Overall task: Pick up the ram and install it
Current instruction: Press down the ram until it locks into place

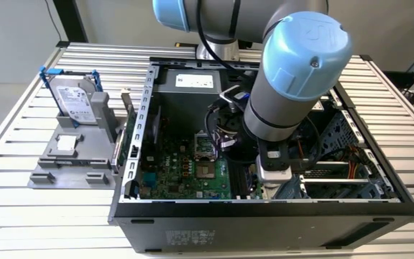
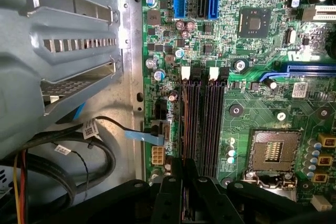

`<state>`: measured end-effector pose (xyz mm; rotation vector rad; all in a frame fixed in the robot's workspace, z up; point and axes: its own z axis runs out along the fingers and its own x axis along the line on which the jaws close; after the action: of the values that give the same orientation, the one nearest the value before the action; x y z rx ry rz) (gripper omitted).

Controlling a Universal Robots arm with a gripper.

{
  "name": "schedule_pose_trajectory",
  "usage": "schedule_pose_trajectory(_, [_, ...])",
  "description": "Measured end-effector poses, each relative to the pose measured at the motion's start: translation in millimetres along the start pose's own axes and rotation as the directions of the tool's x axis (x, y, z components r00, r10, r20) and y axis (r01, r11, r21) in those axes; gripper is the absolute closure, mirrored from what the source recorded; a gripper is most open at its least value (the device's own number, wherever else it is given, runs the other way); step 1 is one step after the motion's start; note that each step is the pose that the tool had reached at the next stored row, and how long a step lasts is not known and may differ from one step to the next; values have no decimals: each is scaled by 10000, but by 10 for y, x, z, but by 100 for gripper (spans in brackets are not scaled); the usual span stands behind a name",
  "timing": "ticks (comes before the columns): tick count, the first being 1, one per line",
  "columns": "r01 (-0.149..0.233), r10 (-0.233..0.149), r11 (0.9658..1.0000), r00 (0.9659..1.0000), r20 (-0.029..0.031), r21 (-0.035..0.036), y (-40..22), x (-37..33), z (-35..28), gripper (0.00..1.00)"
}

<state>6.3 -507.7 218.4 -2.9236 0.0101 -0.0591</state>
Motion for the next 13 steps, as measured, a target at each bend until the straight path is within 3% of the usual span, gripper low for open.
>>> schedule_pose_trajectory(13, [-57, 57, 10000, 10000, -22, -1, 13, -14, 41, 100])
